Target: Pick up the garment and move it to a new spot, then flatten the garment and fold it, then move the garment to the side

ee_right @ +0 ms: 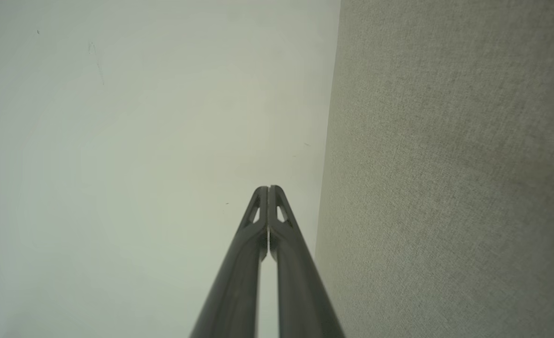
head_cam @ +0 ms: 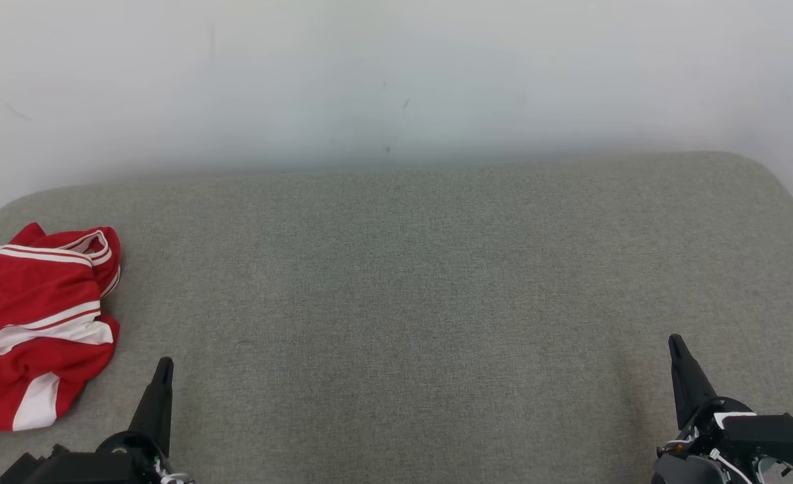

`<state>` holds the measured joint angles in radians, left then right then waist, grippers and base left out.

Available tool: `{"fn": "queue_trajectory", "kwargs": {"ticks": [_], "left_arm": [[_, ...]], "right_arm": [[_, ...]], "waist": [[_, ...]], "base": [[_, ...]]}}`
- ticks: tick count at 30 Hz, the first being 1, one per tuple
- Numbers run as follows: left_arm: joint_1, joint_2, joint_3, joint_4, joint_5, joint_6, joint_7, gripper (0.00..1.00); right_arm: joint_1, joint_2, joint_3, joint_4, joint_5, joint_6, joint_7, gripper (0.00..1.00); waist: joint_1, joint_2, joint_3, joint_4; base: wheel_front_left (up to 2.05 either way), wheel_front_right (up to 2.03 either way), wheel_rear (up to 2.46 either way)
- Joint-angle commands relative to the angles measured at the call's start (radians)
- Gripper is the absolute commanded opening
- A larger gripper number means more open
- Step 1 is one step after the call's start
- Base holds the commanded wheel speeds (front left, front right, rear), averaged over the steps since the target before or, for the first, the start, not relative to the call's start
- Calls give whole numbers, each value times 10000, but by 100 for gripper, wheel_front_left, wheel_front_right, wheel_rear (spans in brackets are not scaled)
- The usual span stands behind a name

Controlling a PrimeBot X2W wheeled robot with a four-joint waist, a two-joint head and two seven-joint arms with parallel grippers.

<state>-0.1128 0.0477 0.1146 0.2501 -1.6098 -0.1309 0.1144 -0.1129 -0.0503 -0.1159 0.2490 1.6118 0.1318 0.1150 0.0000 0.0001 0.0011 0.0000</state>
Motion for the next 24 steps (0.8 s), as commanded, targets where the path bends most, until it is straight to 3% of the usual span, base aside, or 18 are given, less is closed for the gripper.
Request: {"fn": "queue_trajectory", "kwargs": {"ticks": [1,10,11,24], "left_arm": [[-43,55,5,-26,-43,0,35,0],[-43,55,5,-26,-43,0,35,0],[0,0,-5,-1,1,0,-3,100],[286,-43,-248,134,406,53,-538,100]], "right_arm": [[-22,14,-1,-21,4,-23,13,0],[-22,14,-1,-21,4,-23,12,0],[-1,0,4,-1,-2,0,-2,100],[85,14,421,343,-814,-2,-543,100]], "waist": [[0,-1,0,0],[0,-1,0,0],[0,-1,0,0],[0,-1,-116,-33]], "base": [[0,0,0],[0,0,0],[0,0,0],[0,0,0]]}}
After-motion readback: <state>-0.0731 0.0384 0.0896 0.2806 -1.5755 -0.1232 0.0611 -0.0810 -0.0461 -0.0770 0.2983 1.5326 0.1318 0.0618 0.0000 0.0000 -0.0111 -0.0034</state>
